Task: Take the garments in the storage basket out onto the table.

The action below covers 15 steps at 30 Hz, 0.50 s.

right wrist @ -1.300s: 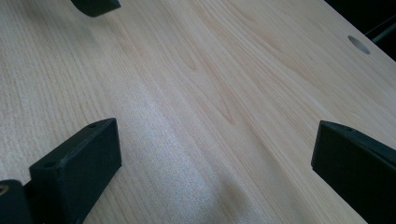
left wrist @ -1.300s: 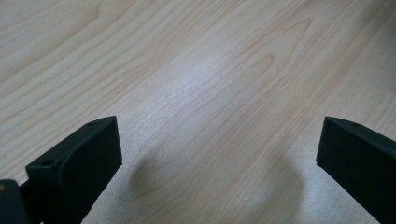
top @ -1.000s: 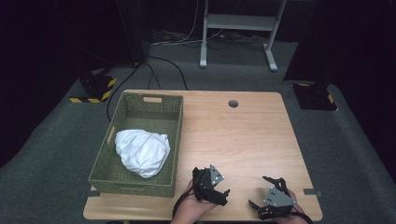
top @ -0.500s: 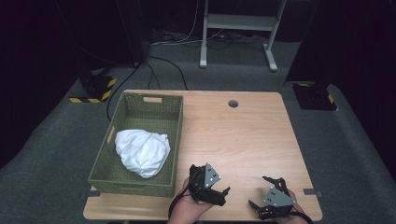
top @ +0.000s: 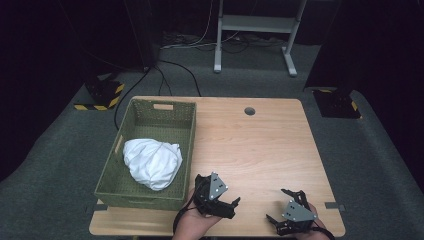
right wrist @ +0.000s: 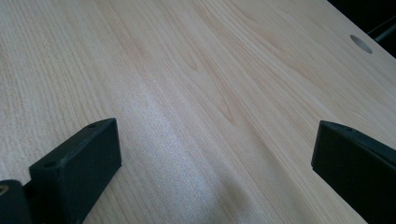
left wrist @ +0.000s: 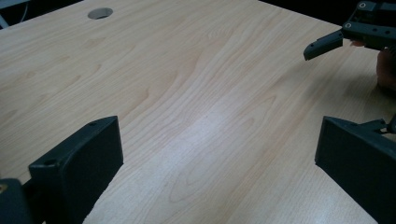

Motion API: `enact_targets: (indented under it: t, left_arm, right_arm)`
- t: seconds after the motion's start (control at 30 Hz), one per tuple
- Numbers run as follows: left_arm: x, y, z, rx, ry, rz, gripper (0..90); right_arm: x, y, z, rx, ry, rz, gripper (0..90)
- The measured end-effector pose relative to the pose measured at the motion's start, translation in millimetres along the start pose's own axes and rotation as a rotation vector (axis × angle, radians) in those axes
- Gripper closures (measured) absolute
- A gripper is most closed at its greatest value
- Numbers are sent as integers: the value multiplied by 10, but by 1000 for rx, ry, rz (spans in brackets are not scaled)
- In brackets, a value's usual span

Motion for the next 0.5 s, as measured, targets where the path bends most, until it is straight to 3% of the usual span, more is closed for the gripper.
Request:
enact_targets:
  t: [0.5]
  left_arm:
    - [-165,210,-8,52,25,-27,11]
  right_arm:
    - [1,-1,0,-1,-1,-1,12]
Point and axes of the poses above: each handheld gripper's, and its own axes: y roughly backward along the jaws, z roughly out of its underside, x roughly to its right, the point moved 3 cm from there along -y, roughly forward along the jaws, and after that the axes turned 6 degrees about -x, right-handed, at the moved point
